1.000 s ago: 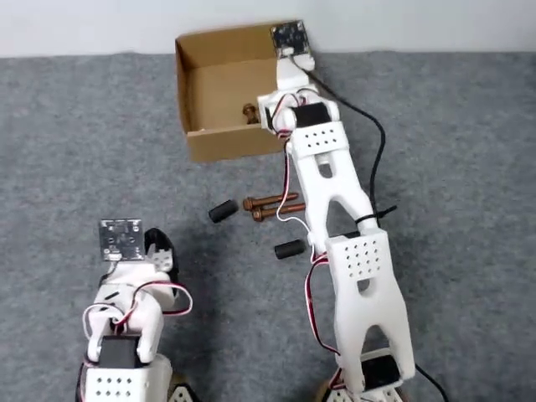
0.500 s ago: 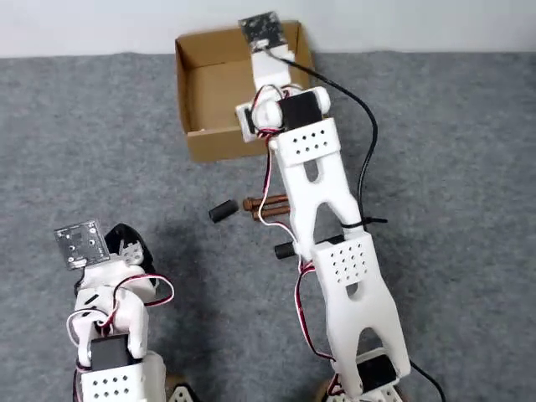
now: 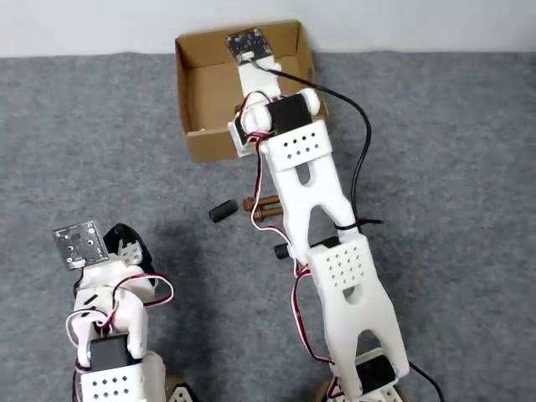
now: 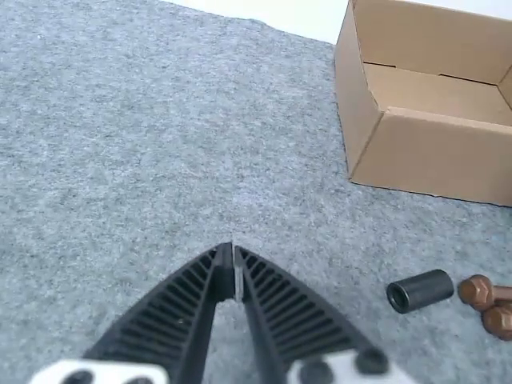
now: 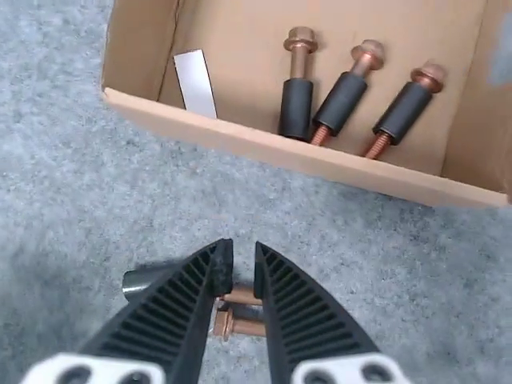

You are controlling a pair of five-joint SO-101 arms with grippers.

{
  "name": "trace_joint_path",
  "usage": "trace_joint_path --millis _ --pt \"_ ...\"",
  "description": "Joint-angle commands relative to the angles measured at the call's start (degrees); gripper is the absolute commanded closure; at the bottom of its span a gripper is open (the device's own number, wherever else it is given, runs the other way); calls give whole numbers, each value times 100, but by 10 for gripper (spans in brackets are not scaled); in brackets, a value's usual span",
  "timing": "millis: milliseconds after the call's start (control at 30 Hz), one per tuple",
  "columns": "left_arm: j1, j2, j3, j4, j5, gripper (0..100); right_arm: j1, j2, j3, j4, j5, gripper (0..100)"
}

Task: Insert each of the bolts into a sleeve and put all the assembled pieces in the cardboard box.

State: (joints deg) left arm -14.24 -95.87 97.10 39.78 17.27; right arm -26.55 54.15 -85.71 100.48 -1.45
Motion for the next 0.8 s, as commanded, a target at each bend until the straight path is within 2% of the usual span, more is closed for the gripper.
trace_joint_path --millis 0,300,467,600,667,767 --pt "-18 -18 -22 -149 35 994 -13 -980 932 268 79 969" --pt "-9 -18 -22 -149 26 994 13 -3758 5459 242 1644 969" --pt "0 -9 -22 -149 26 994 22 -4576 6796 242 2418 966" --pt "70 9 -22 -141 26 994 22 -4760 7569 242 4167 963" --pt "105 9 -22 -132 18 994 22 -4752 7868 233 4862 935" --pt "105 9 -22 -132 18 994 13 -4725 8229 101 5178 847"
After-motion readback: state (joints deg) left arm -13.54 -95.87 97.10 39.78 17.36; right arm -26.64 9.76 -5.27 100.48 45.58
